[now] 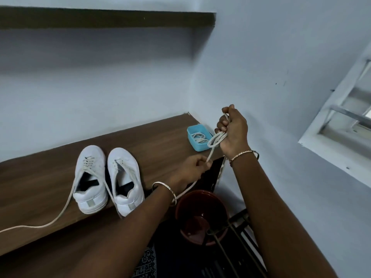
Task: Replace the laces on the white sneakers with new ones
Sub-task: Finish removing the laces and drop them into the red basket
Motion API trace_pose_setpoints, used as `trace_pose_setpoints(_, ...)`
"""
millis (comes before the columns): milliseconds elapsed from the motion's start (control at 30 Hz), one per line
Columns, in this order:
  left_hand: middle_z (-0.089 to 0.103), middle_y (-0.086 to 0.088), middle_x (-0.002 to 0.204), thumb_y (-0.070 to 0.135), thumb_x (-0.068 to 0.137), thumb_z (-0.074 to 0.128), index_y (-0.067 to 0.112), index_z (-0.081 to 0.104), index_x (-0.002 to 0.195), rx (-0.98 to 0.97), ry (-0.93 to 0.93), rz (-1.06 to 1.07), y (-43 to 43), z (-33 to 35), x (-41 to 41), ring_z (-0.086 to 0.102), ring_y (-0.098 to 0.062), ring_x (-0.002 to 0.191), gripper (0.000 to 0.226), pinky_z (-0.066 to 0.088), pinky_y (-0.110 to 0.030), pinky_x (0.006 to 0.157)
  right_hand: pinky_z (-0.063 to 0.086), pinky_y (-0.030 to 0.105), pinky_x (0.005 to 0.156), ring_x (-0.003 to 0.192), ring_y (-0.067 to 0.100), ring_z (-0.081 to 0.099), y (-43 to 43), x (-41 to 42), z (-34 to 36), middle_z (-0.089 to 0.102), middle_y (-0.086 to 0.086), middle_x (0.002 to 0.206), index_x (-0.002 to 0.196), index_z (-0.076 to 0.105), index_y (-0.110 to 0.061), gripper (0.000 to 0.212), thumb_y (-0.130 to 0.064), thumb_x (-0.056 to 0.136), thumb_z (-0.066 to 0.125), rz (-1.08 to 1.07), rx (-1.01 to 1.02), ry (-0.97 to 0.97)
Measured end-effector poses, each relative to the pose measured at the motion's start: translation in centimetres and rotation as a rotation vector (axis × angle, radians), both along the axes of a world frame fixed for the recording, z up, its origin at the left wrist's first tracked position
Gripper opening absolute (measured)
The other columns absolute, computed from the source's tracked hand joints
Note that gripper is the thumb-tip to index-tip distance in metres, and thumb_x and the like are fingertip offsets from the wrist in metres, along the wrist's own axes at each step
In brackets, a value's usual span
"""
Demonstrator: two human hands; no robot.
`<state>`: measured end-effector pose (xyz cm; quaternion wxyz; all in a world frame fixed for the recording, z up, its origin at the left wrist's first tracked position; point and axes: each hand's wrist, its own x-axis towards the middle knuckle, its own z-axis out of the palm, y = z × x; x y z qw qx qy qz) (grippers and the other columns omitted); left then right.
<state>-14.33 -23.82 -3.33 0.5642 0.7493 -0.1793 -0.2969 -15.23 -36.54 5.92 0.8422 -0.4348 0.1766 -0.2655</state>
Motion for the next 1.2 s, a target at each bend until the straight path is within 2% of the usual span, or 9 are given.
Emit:
trace_pose_setpoints(200, 0.067, -0.003, 0.082, 0.003, 0.097, 0.058, 0.007, 0.072, 0.097, -0.057, 0.073, 0.068, -2.9, -5.1, 1.0, 0.060, -0.011, 0.078, 0.014, 0.052, -0.021, 0.071, 0.026, 0.021, 0.045, 0.043, 0.010, 0.028, -2.0, 0.3, -4.8, 0.036, -0.003, 0.053, 0.079, 0.056, -0.014, 0.032, -0.033, 0.103, 0.047, -0.030, 0.083, 0.087)
trace_pose_setpoints(333, 0.065, -0.005, 0.076, -0.003, 0.092, 0.063, 0.009, 0.070, 0.085, -0.060, 0.090, 0.151, -4.9, -6.7, 2.1, 0.059, -0.014, 0.074, 0.016, 0.053, -0.026, 0.069, 0.030, 0.020, 0.043, 0.043, 0.007, 0.032, -2.9, 0.6, -8.3, 0.041, -0.005, 0.052, 0.076, 0.060, -0.014, 0.034, -0.034, 0.102, 0.049, -0.079, 0.001, 0.267)
trace_pose_setpoints(500, 0.069, -0.017, 0.080, 0.003, 0.085, 0.070, 0.019, 0.072, 0.074, 0.124, 0.090, 0.078, -4.5, -10.9, 3.4, 0.064, -0.023, 0.075, 0.019, 0.058, -0.047, 0.084, 0.029, 0.019, 0.046, 0.051, 0.006, 0.036, -3.7, 0.8, -15.0, 0.048, -0.008, 0.054, 0.073, 0.064, -0.015, 0.032, -0.027, 0.099, 0.051, -0.124, -0.080, 0.436)
trace_pose_setpoints(733, 0.061, -0.012, 0.077, -0.003, 0.095, 0.054, 0.012, 0.069, 0.080, 0.129, 0.242, -0.020, -5.2, -14.4, 2.5, 0.059, -0.028, 0.087, 0.026, 0.053, -0.048, 0.091, 0.030, 0.020, 0.049, 0.050, 0.005, 0.036, -3.2, 0.4, -20.7, 0.048, -0.008, 0.054, 0.080, 0.064, -0.009, 0.032, -0.028, 0.101, 0.049, -0.051, -0.127, 0.534)
trace_pose_setpoints(833, 0.065, -0.013, 0.086, -0.011, 0.095, 0.045, -0.001, 0.069, 0.105, 0.138, 0.283, -0.072, -4.7, -15.4, 2.4, 0.058, -0.030, 0.093, 0.027, 0.051, -0.037, 0.080, 0.035, 0.022, 0.052, 0.053, 0.008, 0.041, -2.7, 0.3, -22.0, 0.050, -0.003, 0.058, 0.080, 0.066, -0.009, 0.036, -0.031, 0.102, 0.048, -0.009, -0.175, 0.589)
trace_pose_setpoints(933, 0.065, -0.015, 0.110, -0.017, 0.094, 0.042, -0.004, 0.060, 0.127, 0.217, 0.258, -0.139, -3.4, -15.6, 2.8, 0.060, -0.027, 0.101, 0.040, 0.052, -0.018, 0.066, 0.049, 0.034, 0.070, 0.073, 0.019, 0.060, -2.8, 0.0, -23.2, 0.068, 0.007, 0.078, 0.086, 0.070, -0.008, 0.038, -0.033, 0.103, 0.047, 0.095, -0.339, 0.754)
trace_pose_setpoints(1033, 0.065, -0.021, 0.113, -0.012, 0.095, 0.043, -0.003, 0.060, 0.130, 0.298, 0.182, -0.102, -2.2, -15.8, 3.4, 0.063, -0.025, 0.088, 0.039, 0.051, -0.018, 0.064, 0.047, 0.038, 0.090, 0.104, 0.034, 0.062, -3.3, -0.9, -23.9, 0.067, 0.019, 0.115, 0.108, 0.068, -0.001, 0.036, -0.029, 0.102, 0.047, 0.289, -0.610, 1.033)
trace_pose_setpoints(1100, 0.059, -0.015, 0.108, -0.004, 0.099, 0.044, 0.003, 0.057, 0.133, 0.323, 0.212, -0.064, -1.6, -15.5, 3.5, 0.059, -0.017, 0.083, 0.037, 0.050, -0.019, 0.064, 0.048, 0.040, 0.092, 0.110, 0.037, 0.059, -3.3, -1.5, -23.8, 0.062, 0.021, 0.123, 0.120, 0.061, 0.004, 0.036, -0.023, 0.100, 0.049, 0.302, -0.672, 1.137)
trace_pose_setpoints(1200, 0.057, -0.011, 0.106, 0.002, 0.101, 0.047, 0.006, 0.061, 0.128, 0.275, 0.240, -0.027, -0.6, -14.2, 3.6, 0.059, -0.017, 0.091, 0.030, 0.053, -0.023, 0.073, 0.050, 0.039, 0.091, 0.112, 0.038, 0.060, -2.5, -2.0, -22.8, 0.062, 0.022, 0.125, 0.123, 0.060, 0.001, 0.038, -0.026, 0.097, 0.052, 0.231, -0.709, 1.227)
